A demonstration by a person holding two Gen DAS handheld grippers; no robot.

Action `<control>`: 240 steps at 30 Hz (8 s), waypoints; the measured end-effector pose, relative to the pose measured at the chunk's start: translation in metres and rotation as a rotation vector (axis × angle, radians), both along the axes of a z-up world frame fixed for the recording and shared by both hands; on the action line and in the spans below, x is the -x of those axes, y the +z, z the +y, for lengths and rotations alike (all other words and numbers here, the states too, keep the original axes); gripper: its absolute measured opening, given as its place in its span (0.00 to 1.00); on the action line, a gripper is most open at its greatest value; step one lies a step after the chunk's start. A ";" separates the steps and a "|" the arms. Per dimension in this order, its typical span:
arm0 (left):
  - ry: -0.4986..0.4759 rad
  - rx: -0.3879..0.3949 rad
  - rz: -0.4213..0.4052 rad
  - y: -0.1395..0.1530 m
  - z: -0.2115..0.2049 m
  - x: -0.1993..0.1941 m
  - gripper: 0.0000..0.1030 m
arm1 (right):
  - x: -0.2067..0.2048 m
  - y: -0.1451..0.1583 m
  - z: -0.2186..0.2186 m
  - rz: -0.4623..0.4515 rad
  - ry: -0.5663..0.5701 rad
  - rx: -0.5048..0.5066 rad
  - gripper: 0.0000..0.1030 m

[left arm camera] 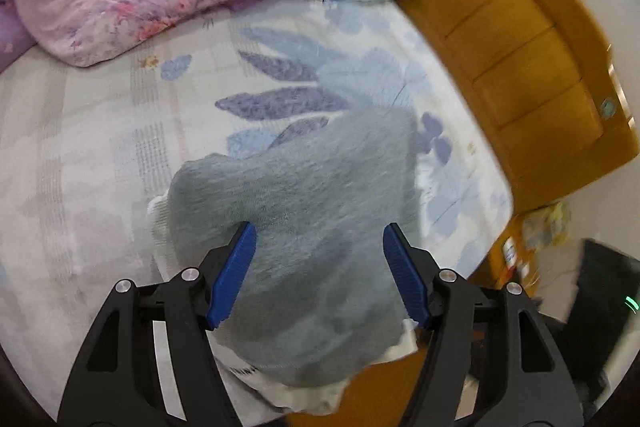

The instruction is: Fold large clothes

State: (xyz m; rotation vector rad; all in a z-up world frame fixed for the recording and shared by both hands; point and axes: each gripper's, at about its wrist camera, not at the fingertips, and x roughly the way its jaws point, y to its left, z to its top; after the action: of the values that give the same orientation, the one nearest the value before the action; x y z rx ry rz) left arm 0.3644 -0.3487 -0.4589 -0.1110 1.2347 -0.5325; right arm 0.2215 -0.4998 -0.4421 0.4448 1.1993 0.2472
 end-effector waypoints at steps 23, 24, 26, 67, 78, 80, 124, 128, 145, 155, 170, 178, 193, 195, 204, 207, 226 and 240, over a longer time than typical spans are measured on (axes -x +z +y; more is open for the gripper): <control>0.160 -0.087 0.018 0.015 0.099 0.014 0.85 | -0.034 -0.031 0.051 0.114 -0.013 0.178 0.61; 0.179 -0.118 0.009 0.017 0.107 0.019 0.88 | -0.035 -0.027 0.059 0.109 -0.003 0.182 0.61; 0.213 -0.168 0.001 0.021 0.126 0.030 0.90 | -0.035 -0.016 0.078 0.103 0.020 0.190 0.64; 0.191 -0.216 -0.420 0.256 0.459 0.226 0.95 | 0.112 0.235 0.429 -0.243 -0.138 0.551 0.87; 0.256 -0.205 -0.521 0.304 0.456 0.254 0.95 | 0.128 0.275 0.420 -0.361 -0.104 0.537 0.87; 0.278 -0.203 -0.550 0.313 0.450 0.263 0.95 | 0.131 0.283 0.415 -0.389 -0.088 0.536 0.87; 0.435 -0.261 -0.626 0.340 0.362 0.332 0.95 | 0.181 0.311 0.340 -0.547 0.015 0.510 0.93; 0.432 -0.273 -0.650 0.343 0.359 0.334 0.95 | 0.187 0.311 0.339 -0.554 0.008 0.511 0.93; 0.435 -0.267 -0.666 0.345 0.358 0.341 0.95 | 0.194 0.311 0.335 -0.558 0.001 0.519 0.93; 0.428 -0.245 -0.667 0.349 0.359 0.340 0.95 | 0.194 0.313 0.333 -0.557 0.001 0.522 0.93; 0.426 -0.245 -0.664 0.349 0.360 0.338 0.95 | 0.195 0.312 0.331 -0.556 -0.002 0.519 0.93; 0.427 -0.246 -0.667 0.348 0.360 0.339 0.95 | 0.196 0.312 0.330 -0.559 -0.002 0.523 0.93; 0.426 -0.247 -0.668 0.348 0.359 0.339 0.95 | 0.198 0.312 0.330 -0.562 -0.003 0.522 0.93; 0.427 -0.247 -0.668 0.349 0.360 0.339 0.95 | 0.198 0.312 0.330 -0.561 -0.001 0.524 0.93; 0.426 -0.249 -0.668 0.348 0.360 0.339 0.95 | 0.198 0.312 0.330 -0.560 -0.004 0.523 0.93; 0.425 -0.246 -0.667 0.348 0.360 0.339 0.95 | 0.198 0.312 0.331 -0.562 -0.004 0.524 0.93; 0.425 -0.247 -0.668 0.348 0.360 0.339 0.95 | 0.197 0.312 0.330 -0.561 -0.003 0.524 0.93; 0.423 -0.248 -0.668 0.349 0.362 0.337 0.95 | 0.198 0.313 0.331 -0.561 -0.004 0.524 0.93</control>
State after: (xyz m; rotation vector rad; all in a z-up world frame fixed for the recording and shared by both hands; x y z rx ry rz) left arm 0.0272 0.0131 -0.1100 0.0195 0.5866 -0.0266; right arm 0.0240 -0.1693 -0.1294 -0.0849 0.6709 0.0389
